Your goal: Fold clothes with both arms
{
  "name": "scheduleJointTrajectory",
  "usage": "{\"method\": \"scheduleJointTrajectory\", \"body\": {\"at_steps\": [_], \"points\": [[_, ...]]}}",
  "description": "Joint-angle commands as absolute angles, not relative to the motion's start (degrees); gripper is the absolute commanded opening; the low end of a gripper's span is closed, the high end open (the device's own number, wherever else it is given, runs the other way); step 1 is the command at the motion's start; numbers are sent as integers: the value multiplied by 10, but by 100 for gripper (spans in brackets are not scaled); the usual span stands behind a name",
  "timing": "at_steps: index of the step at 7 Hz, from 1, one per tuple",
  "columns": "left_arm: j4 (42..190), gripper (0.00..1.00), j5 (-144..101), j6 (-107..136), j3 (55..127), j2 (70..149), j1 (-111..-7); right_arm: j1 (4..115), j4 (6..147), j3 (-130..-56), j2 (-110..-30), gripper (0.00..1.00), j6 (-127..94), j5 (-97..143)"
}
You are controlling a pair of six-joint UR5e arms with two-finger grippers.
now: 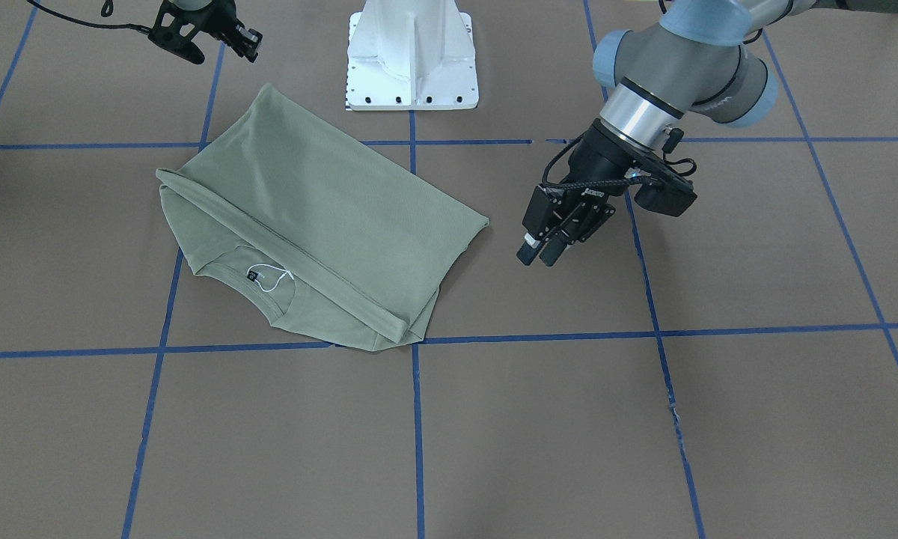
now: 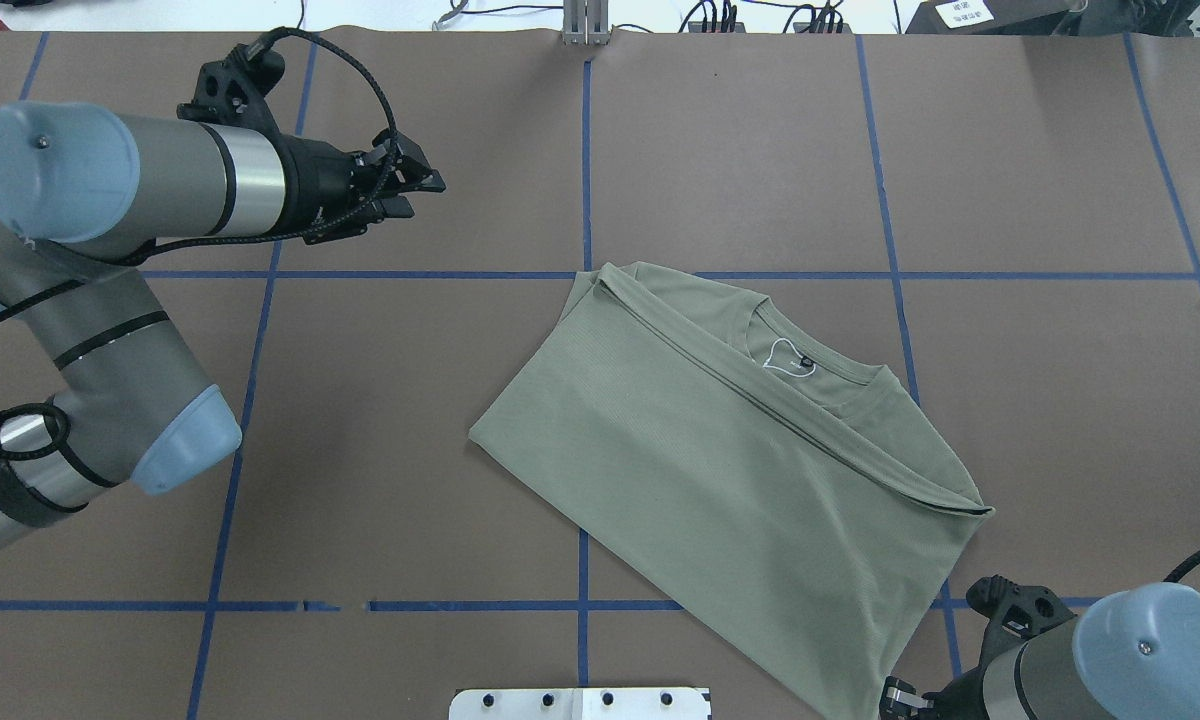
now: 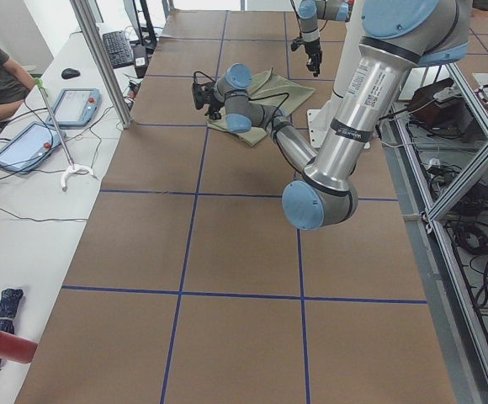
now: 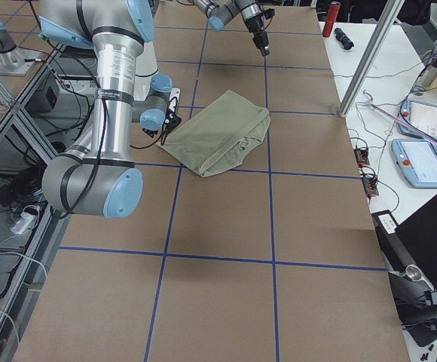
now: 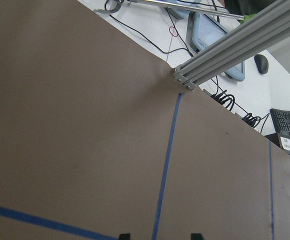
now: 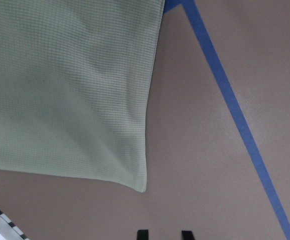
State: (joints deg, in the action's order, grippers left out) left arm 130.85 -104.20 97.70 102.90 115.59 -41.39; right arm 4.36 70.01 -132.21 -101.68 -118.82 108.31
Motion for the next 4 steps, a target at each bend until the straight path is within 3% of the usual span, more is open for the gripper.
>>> {"method": "scheduleJointTrajectory", "body": {"at_steps": [1,4], "points": [[1308,62,-1038,1039,1047,1130,-345,136,700,-1324,-990,100,-1194,1037],[1236,62,-953,1040,1025,1128,-252,315,700,-1247,-888,100,-1140,1038]]}}
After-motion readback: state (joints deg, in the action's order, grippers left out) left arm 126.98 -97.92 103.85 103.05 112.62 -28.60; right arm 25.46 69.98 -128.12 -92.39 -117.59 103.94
